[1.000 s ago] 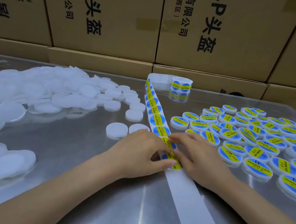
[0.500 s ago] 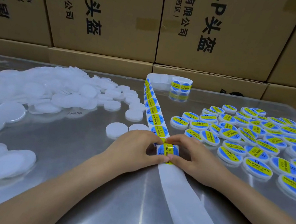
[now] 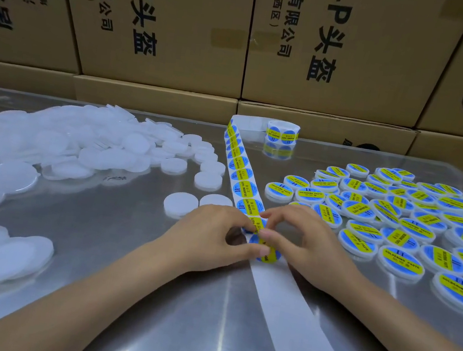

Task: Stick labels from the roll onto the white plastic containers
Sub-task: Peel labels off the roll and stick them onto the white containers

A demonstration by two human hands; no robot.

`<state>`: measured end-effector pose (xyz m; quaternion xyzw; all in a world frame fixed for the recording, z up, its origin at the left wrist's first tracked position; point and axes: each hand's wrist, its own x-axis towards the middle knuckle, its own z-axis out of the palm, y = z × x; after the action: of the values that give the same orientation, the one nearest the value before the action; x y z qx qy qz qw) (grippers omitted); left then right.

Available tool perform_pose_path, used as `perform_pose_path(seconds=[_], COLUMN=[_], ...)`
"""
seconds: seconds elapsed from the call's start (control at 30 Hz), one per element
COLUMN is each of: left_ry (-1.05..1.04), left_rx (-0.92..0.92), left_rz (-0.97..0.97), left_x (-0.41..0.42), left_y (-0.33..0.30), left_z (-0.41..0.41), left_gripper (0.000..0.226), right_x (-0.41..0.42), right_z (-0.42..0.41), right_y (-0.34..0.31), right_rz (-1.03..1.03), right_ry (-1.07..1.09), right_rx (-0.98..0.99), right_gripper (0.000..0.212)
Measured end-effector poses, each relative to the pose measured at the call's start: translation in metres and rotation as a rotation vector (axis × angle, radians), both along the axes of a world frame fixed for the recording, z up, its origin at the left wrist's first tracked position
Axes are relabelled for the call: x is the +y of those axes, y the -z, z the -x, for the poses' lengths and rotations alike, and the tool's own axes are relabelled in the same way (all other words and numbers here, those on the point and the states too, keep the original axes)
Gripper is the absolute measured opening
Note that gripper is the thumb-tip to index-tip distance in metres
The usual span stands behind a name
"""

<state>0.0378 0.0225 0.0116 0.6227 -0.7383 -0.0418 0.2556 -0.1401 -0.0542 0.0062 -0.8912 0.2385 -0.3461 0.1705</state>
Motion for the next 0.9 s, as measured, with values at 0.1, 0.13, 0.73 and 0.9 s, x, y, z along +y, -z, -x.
perform_pose_path(seconds=[0.1,0.13,0.73,0.9], left_ry=[0.021,0.019,-0.168,-0.346], left_rx=[-0.009,0.000,-0.094,-0.053], left_rz=[-0.087,-0.112,0.136,0.031], left_x=[-0.001,-0.002,-0.004,-0.006], left_y=[-0.003,-0.003,0.004,0.005], left_z=[-0.001,-0.002,-0.013,-0.023], left_gripper=[0.069,0.075,0.035,0.029], right_x=[0.006,0.008,0.021,0.020], right_z=[-0.002,-0.002,-0.007,-0.009], right_y=[-0.007,-0.010,-0.022,-0.020], right_rz=[-0.255,-0.362,-1.268,-1.278], right_ry=[-0.006,-0.015,-0.163,-0.128], right_rx=[-0.171,-0.250,-0.548,-0.556], right_gripper=[0.042,0.043,0.051,0.053])
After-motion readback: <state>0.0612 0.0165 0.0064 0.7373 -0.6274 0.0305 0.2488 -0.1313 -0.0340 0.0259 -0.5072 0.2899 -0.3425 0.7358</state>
